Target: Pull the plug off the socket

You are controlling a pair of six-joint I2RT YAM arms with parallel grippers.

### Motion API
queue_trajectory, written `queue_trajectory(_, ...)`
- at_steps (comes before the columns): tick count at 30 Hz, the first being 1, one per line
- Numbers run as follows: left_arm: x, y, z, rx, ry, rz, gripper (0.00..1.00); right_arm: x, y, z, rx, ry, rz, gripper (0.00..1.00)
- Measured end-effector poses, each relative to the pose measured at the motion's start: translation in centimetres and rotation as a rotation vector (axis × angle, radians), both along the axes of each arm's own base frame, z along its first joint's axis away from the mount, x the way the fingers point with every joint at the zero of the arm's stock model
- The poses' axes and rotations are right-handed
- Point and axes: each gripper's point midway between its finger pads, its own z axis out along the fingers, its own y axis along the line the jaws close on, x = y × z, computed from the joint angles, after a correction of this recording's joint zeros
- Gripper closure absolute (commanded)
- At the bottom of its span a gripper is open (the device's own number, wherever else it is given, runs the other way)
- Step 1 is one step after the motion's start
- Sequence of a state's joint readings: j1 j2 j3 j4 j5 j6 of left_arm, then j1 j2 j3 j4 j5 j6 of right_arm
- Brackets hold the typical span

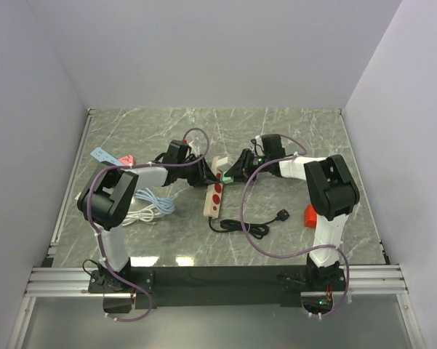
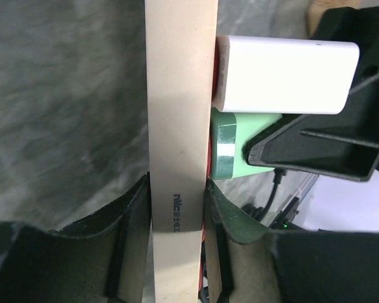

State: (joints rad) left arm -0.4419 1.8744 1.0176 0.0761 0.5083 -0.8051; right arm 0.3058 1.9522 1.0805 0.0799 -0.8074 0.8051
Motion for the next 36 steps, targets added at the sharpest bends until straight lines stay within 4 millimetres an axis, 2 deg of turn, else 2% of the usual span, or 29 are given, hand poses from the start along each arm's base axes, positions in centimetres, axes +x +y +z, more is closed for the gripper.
queue_trajectory(5, 0.3, -0.8, 1.0, -0.045, -0.032, -0.020, 1.00, 0.0, -1.3, 1.2, 0.022, -0.010, 0.011, 1.00)
queue_trajectory(15, 0.5, -1.9, 2.7, -0.102, -0.053, -0.058, 1.00, -0.2, -2.6, 3.3, -0.081, -0.021, -0.021, 1.00)
queue_trajectory(22, 1.0, -3.0, 5.1, -0.152, -0.082, -0.099, 1.00, -0.2, -3.5, 6.2, -0.157, -0.095, -0.107, 1.00)
queue_trajectory(29, 0.9, -3.4, 6.8, -0.162, -0.077, -0.117, 1.00, -0.6, -4.2, 7.5, -0.165, -0.100, -0.140, 1.00)
queue_trajectory(33, 0.4, -4.0, 8.8, -0.175, -0.102, -0.133, 1.00, -1.1, -5.0, 9.5, -0.180, -0.108, -0.154, 1.00)
queue_trajectory(36, 0.9, -4.4, 11.5, -0.197, -0.155, -0.136, 1.00, -0.8, -5.4, 12.2, -0.191, -0.164, -0.172, 1.00)
